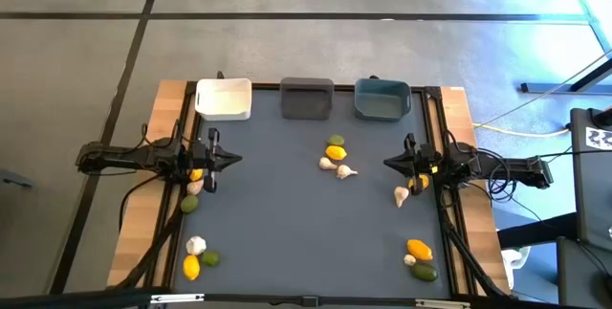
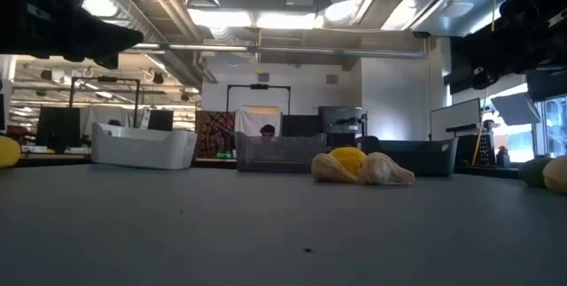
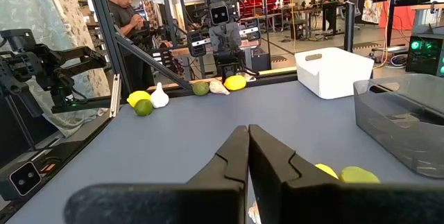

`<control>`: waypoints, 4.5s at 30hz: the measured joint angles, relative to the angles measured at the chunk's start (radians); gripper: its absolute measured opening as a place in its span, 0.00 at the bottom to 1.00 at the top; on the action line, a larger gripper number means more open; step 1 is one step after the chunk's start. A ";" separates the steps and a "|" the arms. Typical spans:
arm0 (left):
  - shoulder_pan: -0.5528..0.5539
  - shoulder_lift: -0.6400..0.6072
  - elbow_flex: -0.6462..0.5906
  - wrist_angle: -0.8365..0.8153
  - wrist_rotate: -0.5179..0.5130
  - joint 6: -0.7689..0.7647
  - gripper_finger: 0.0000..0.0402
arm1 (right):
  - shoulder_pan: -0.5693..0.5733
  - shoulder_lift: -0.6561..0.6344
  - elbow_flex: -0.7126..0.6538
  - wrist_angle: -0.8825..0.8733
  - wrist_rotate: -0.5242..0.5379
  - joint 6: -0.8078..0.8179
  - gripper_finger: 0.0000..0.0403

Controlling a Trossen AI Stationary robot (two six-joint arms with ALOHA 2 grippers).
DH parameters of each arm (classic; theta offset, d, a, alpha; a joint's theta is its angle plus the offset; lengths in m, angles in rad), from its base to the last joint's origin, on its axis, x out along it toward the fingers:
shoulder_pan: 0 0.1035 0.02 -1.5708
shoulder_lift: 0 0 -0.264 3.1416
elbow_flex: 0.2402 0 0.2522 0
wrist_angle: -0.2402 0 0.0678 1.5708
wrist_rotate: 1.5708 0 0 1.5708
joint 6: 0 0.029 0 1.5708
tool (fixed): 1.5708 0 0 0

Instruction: Sort produce into baskets

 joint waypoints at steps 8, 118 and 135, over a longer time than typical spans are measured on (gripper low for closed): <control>0.000 0.000 0.000 0.000 0.000 0.000 0.02 | 0.000 0.000 0.000 0.000 0.000 0.000 0.04; 0.224 2.061 1.233 0.145 0.125 0.008 0.63 | 0.000 0.009 0.000 0.139 0.337 -0.104 0.04; 0.242 2.103 1.235 0.165 0.142 -0.007 0.41 | 0.000 0.009 0.000 0.139 0.337 -0.104 0.04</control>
